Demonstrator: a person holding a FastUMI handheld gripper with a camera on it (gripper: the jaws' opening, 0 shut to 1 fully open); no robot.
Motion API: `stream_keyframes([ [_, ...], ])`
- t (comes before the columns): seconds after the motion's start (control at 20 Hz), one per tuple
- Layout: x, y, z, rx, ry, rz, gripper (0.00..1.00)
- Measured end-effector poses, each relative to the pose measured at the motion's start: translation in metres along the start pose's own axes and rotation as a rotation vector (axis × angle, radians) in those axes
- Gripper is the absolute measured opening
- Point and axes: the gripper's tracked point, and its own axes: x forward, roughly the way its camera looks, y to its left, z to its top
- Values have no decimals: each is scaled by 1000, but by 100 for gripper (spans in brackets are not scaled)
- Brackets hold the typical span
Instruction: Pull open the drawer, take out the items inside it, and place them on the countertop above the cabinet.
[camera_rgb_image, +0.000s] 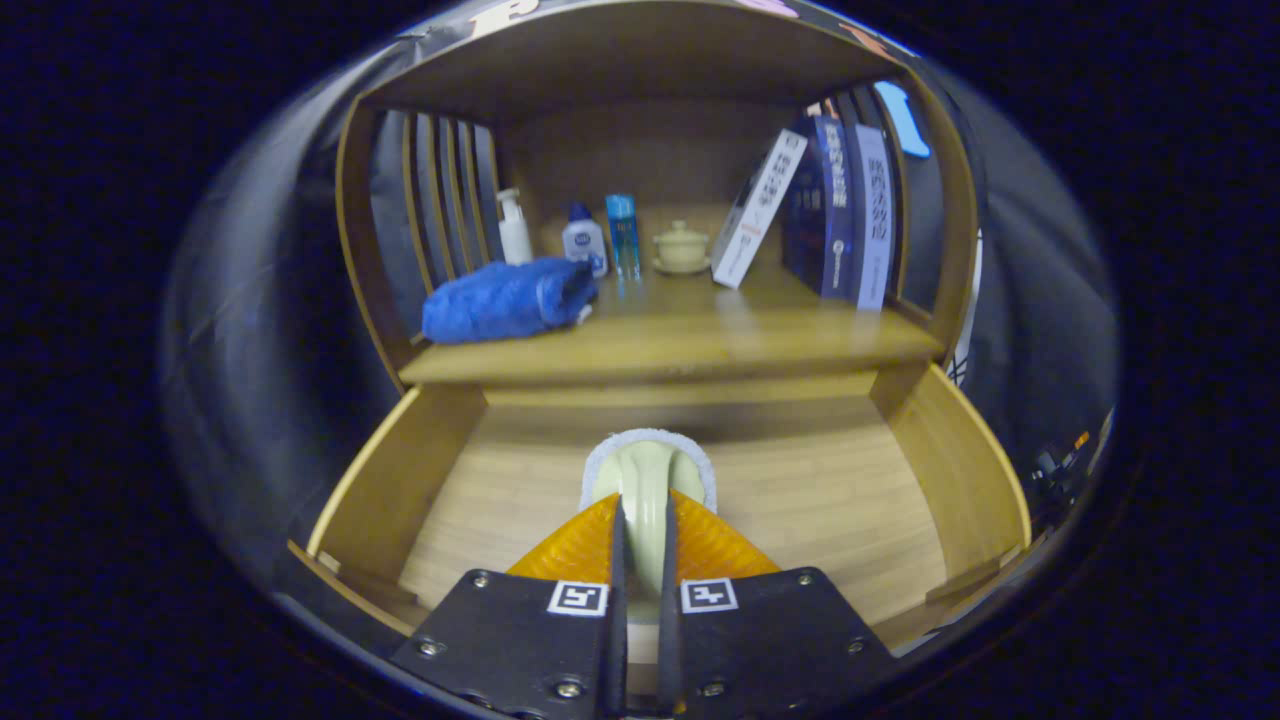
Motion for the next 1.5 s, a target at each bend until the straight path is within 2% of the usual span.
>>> stream_keyframes([
  [0.3, -60, 7, 97, -1, -293, 2, 12],
  [0.55, -73, 9, 166, -6, -442, -7, 12],
  [0.85, -2, -3, 193, -15, -372, -26, 12],
  [1.25, 139, -20, 145, 59, -106, -38, 12],
  [1.35, 164, -23, 136, 79, -67, -54, 13],
  [1.5, 191, -19, 136, 140, -66, -9, 13],
])
